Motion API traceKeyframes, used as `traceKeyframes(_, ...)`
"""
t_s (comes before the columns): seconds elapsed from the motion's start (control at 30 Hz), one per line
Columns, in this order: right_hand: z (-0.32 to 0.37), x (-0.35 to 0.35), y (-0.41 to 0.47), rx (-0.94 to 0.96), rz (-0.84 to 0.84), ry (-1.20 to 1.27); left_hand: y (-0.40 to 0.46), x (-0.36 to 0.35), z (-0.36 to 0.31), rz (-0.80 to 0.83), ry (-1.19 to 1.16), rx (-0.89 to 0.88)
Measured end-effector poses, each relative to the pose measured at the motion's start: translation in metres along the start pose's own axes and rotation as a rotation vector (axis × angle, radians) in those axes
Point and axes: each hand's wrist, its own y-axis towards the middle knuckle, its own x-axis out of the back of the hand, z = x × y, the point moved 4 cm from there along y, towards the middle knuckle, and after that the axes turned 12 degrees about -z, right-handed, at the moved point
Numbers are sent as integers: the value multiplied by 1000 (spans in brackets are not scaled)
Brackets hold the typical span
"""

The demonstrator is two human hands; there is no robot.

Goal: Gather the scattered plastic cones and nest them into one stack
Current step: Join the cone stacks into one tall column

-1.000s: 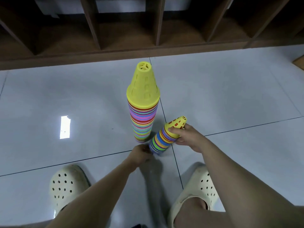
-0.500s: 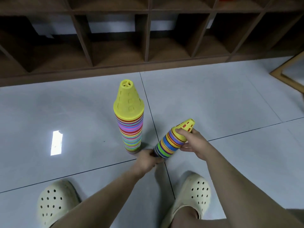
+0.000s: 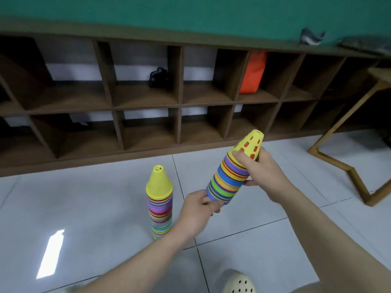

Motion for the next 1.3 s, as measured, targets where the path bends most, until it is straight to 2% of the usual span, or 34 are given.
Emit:
traceKeyframes(0.13, 66, 15, -25, 245, -228, 166, -6, 23, -89, -117, 47, -189)
traceKeyframes(0.2, 95, 11, -37, 324, -272, 289, -6, 50, -130, -178, 120, -292)
traceKeyframes(0.3, 127, -10, -52, 396, -217, 396, -9, 99, -168, -253, 246, -360)
traceKeyframes(0.4, 140, -35, -57, 420, -123, 392, -14, 138, -179, -258, 312, -371)
traceKeyframes(0.57, 139, -70, -57, 416, 15, 291, -15, 164, -151, -292, 444, -399)
traceKeyframes(0.63, 136, -76, -55, 431, 32, 219, -13, 164, -141, -277, 546, -439)
traceKeyframes(0.83, 132, -87, -48, 404, 38, 117, 1, 168, -124, -189, 657, -468)
traceKeyframes(1.07, 123, -114, -45, 413, 112, -124, 14, 160, -87, -110, 650, -381)
traceKeyframes(1.3, 107, -131, -46, 408, 229, -181, 17, 166, -58, -131, 660, -337)
